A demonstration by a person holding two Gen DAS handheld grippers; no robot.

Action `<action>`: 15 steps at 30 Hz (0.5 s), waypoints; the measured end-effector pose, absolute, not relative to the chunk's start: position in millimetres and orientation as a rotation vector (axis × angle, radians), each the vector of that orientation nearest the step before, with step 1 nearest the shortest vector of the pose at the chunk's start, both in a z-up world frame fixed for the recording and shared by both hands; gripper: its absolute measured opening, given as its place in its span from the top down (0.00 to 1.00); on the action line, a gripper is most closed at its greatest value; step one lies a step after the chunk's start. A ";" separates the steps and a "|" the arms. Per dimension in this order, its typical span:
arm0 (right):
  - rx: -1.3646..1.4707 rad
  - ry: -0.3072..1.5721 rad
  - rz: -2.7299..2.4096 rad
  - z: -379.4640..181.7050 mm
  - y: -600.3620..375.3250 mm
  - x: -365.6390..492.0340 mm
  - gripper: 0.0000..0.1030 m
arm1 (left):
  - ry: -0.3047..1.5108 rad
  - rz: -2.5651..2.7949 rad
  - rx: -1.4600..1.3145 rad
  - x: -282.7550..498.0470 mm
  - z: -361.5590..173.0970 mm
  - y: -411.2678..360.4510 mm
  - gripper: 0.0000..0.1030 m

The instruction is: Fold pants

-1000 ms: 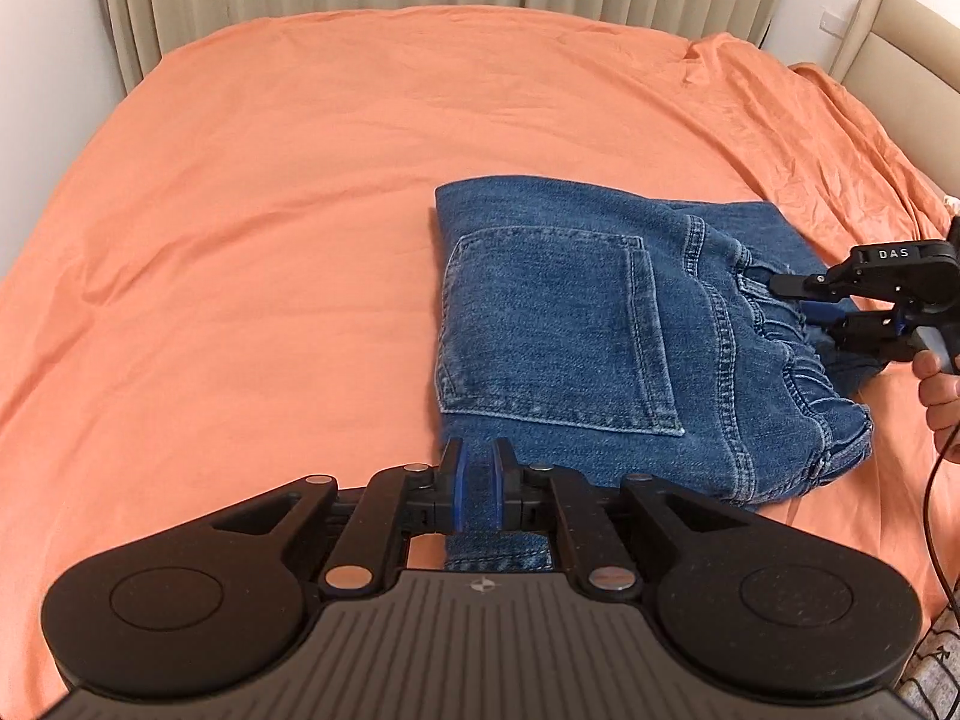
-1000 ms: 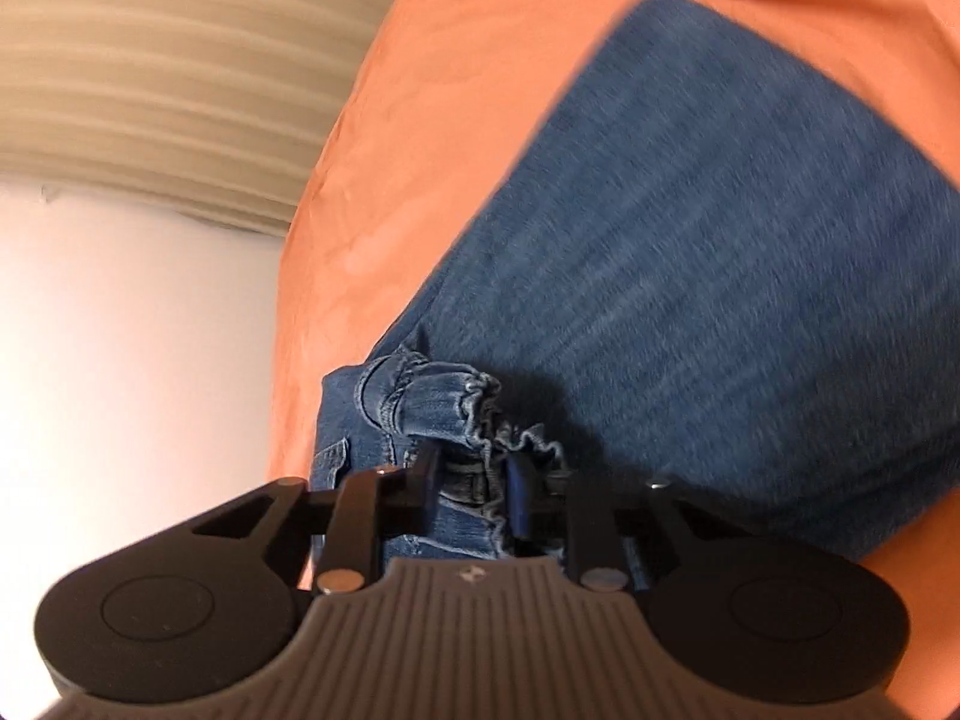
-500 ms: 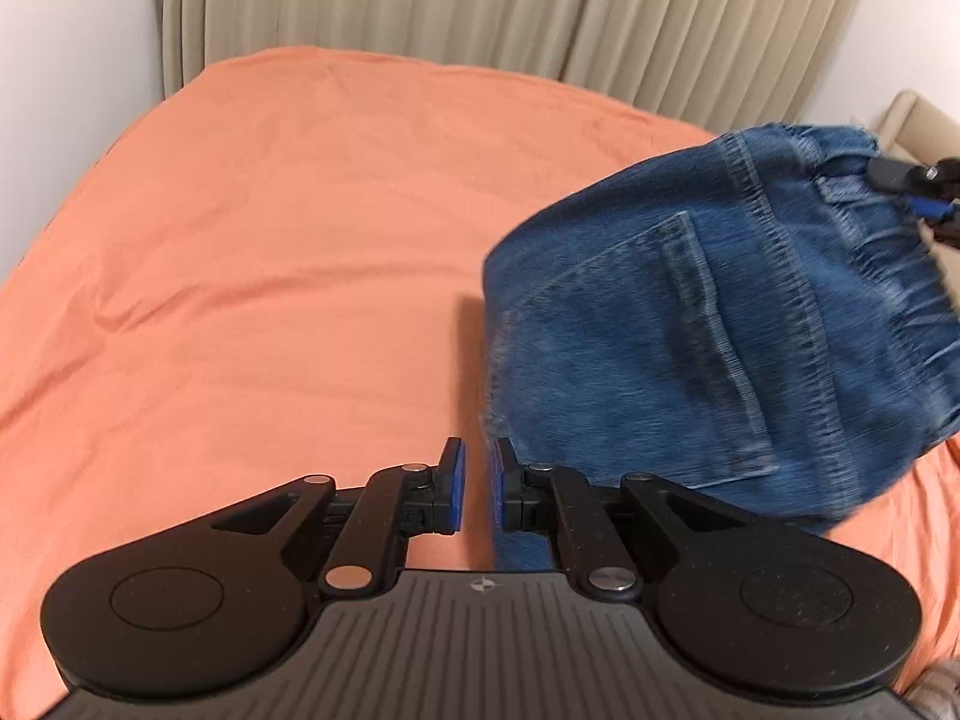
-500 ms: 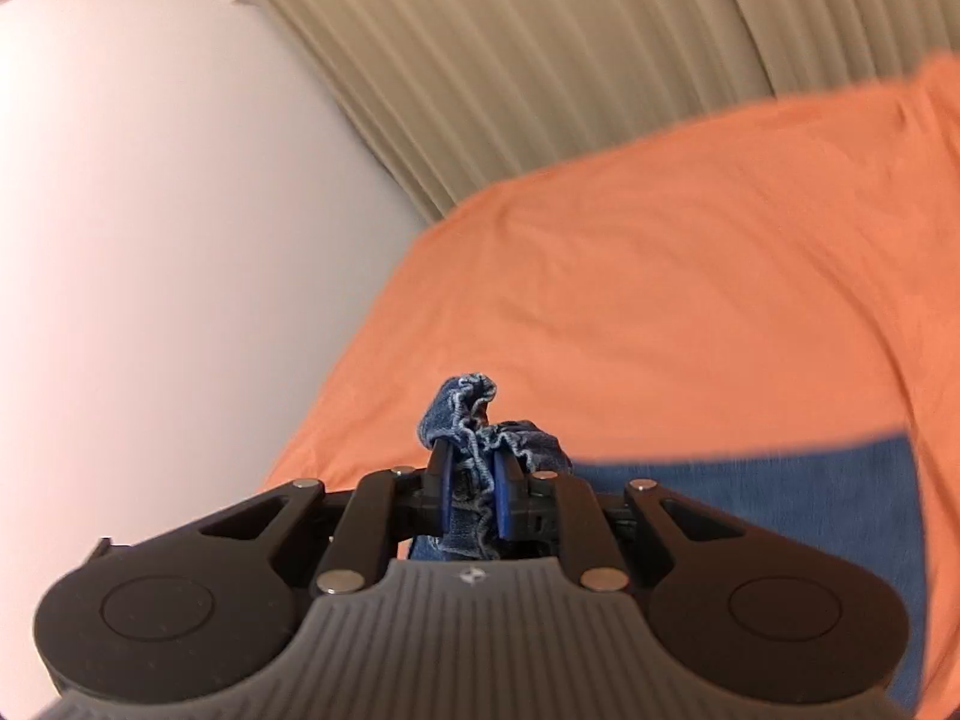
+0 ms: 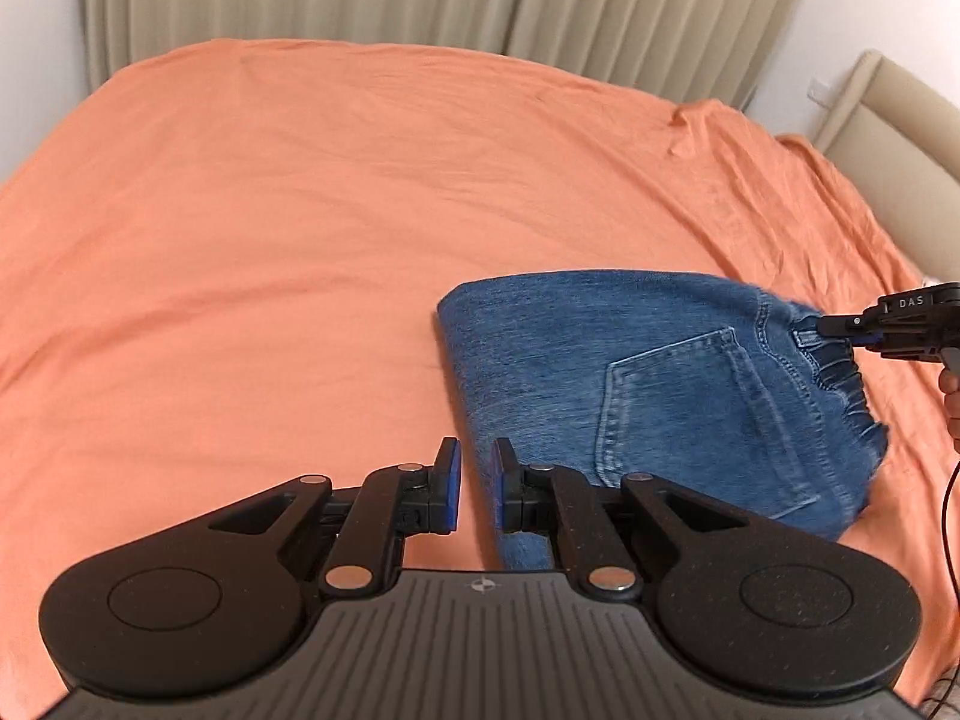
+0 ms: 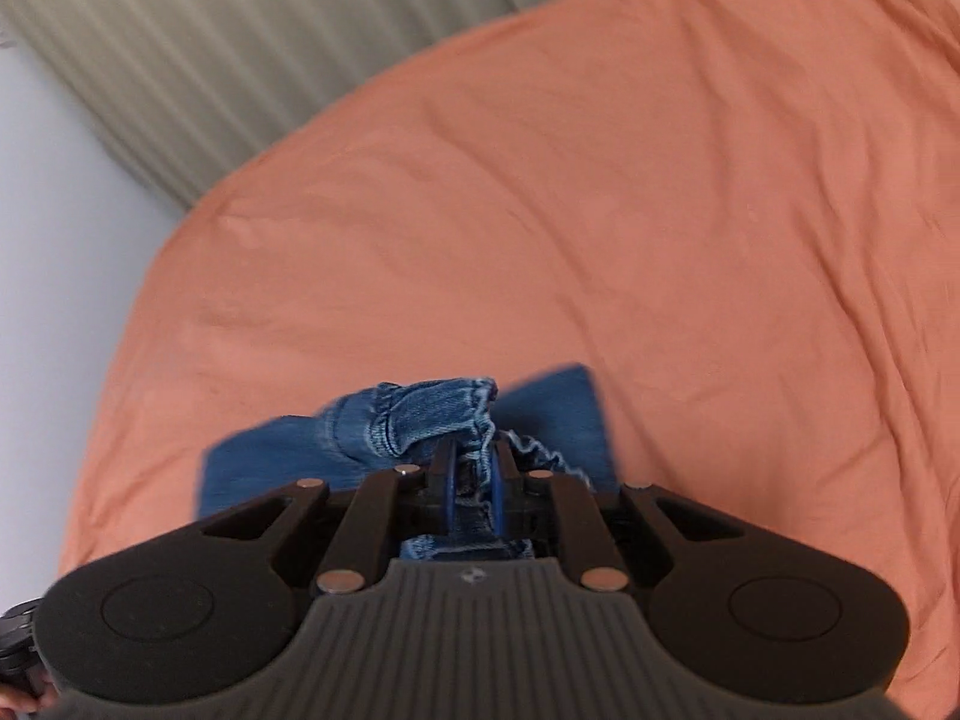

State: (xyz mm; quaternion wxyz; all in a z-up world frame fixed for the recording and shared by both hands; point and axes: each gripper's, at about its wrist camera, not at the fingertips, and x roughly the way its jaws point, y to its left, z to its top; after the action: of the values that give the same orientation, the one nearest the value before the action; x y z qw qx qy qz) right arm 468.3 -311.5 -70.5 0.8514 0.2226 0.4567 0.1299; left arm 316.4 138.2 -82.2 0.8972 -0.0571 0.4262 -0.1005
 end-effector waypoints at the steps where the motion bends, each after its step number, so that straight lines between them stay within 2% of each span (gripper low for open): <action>1: 0.471 0.967 0.275 -78.3 -310.5 477.3 0.94 | 0.882 -0.214 -0.110 322.5 -85.5 135.2 0.90; 11: 0.358 1.016 0.265 -123.9 -273.1 499.0 0.95 | 0.822 -0.198 -0.124 395.0 -100.6 109.3 0.90; 15: 0.355 1.007 0.288 -120.0 -274.9 496.3 0.95 | 0.878 -0.120 -0.090 422.3 -120.0 105.1 0.90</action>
State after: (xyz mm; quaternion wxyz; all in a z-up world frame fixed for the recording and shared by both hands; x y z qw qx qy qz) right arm 496.3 -274.9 -120.0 0.8511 0.1685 0.4781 0.1366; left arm 422.3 105.1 -120.0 0.9024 -0.0433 0.4248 -0.0581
